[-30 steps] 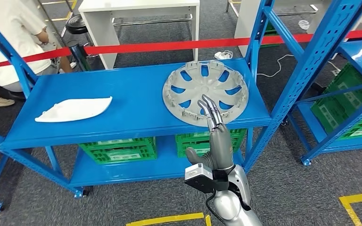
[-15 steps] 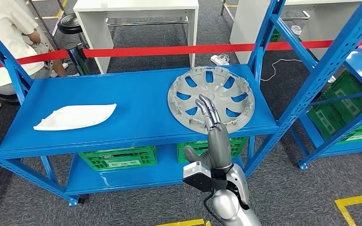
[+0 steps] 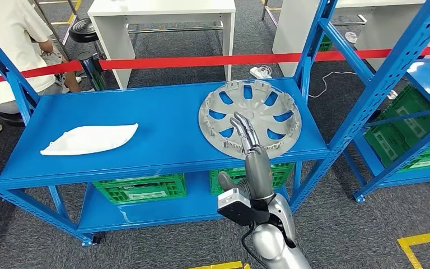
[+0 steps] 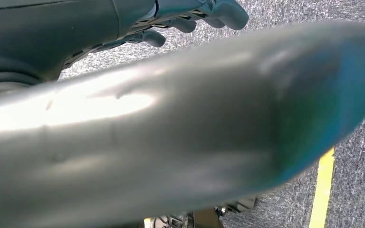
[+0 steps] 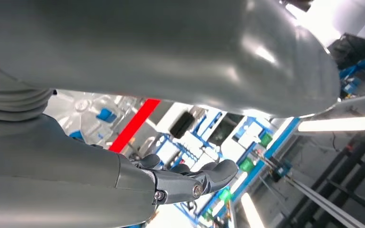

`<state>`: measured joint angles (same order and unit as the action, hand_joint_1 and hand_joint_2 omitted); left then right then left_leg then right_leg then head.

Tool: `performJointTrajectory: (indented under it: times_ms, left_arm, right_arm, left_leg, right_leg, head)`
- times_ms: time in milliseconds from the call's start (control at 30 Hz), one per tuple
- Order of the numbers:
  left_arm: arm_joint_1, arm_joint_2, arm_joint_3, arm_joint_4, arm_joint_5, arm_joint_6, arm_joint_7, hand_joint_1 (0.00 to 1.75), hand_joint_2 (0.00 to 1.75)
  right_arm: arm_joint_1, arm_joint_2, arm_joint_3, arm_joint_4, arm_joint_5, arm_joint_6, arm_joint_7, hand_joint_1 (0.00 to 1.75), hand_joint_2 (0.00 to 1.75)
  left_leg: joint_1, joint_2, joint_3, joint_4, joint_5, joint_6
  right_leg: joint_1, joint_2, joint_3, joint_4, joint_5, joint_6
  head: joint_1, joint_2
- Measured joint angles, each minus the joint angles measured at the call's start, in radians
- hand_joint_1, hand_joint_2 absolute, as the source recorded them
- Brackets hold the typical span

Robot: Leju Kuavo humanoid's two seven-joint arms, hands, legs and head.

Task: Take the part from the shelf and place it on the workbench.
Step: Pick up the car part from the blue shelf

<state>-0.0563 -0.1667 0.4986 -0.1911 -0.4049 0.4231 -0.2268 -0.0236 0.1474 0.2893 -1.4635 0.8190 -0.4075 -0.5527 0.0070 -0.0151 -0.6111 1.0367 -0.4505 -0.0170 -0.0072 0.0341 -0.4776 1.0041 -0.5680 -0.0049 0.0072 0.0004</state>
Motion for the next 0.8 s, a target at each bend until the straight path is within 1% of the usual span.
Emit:
performJointTrajectory:
  times_ms: [67, 133, 200, 300, 367, 433, 533, 667, 800]
  left_arm:
    - [0.001, 0.000, 0.000, 0.000, -0.001, -0.004, -0.003, 0.00, 0.00]
    - [0.002, 0.000, 0.000, 0.000, -0.002, -0.011, -0.010, 0.00, 0.00]
    - [0.002, 0.000, 0.000, 0.000, -0.009, -0.021, -0.018, 0.00, 0.00]
    - [0.002, 0.000, 0.000, 0.001, -0.031, -0.033, -0.018, 0.00, 0.00]
    - [0.001, 0.000, 0.000, 0.002, -0.042, -0.039, -0.014, 0.00, 0.00]
    - [0.001, 0.000, 0.000, 0.002, -0.047, -0.042, -0.011, 0.00, 0.00]
    - [0.001, 0.000, 0.000, 0.002, -0.051, -0.042, -0.007, 0.00, 0.00]
    - [-0.004, 0.000, -0.003, 0.002, -0.075, -0.045, -0.004, 0.00, 0.00]
    - [-0.011, 0.000, -0.005, 0.002, -0.083, -0.045, 0.002, 0.00, 0.00]
  right_arm:
    - [-0.015, -0.003, -0.010, 0.010, -0.009, 0.021, -0.001, 0.00, 1.75]
    - [-0.040, -0.008, -0.023, 0.026, 0.011, 0.032, 0.017, 0.00, 1.75]
    - [-0.078, -0.017, -0.043, 0.060, 0.049, 0.035, 0.064, 0.00, 1.75]
    - [-0.187, -0.043, -0.087, 0.180, 0.085, 0.036, 0.121, 0.00, 1.75]
    - [-0.277, -0.068, -0.123, 0.296, 0.087, 0.036, 0.119, 0.00, 1.75]
    - [-0.344, -0.085, -0.149, 0.390, 0.085, 0.033, 0.106, 0.00, 1.75]
    - [-0.398, -0.098, -0.168, 0.482, 0.087, 0.034, 0.107, 0.00, 1.75]
    - [-0.484, -0.122, -0.188, 0.630, 0.082, 0.070, 0.107, 0.00, 1.75]
    - [-0.559, -0.142, -0.202, 0.773, 0.096, 0.065, 0.102, 0.00, 1.75]
  left_leg:
    - [0.000, 0.000, 0.000, 0.000, 0.000, 0.000]
    - [0.000, 0.000, 0.001, 0.000, 0.000, 0.000]
    - [0.000, 0.000, 0.001, 0.000, 0.000, 0.000]
    - [0.000, 0.001, 0.001, 0.000, 0.001, 0.000]
    - [0.000, 0.001, 0.001, 0.000, 0.003, 0.002]
    - [0.000, 0.000, 0.001, 0.000, 0.004, 0.003]
    - [0.000, 0.000, 0.001, 0.000, 0.004, 0.003]
    - [0.000, 0.000, 0.001, 0.000, 0.004, 0.003]
    - [0.000, -0.001, 0.001, 0.000, 0.004, 0.002]
  right_leg:
    - [0.000, 0.000, 0.000, 0.000, 0.000, 0.000]
    - [0.000, 0.000, 0.000, 0.000, 0.000, 0.000]
    - [0.000, 0.000, 0.001, 0.000, 0.000, 0.000]
    - [0.000, 0.000, 0.001, 0.000, 0.001, 0.002]
    - [-0.001, 0.000, 0.001, 0.000, 0.002, 0.003]
    - [-0.001, 0.000, 0.001, 0.000, 0.003, 0.004]
    - [-0.001, 0.000, 0.001, 0.000, 0.003, 0.004]
    - [-0.001, 0.000, 0.001, 0.000, 0.003, 0.004]
    - [-0.001, 0.000, 0.001, 0.000, 0.003, 0.004]
  head:
    - [0.000, 0.000]
    - [0.000, 0.000]
    - [0.000, 0.000]
    - [0.000, 0.000]
    - [0.000, 0.000]
    - [0.000, 0.000]
    - [0.000, 0.000]
    - [0.000, 0.000]
    - [0.000, 0.000]
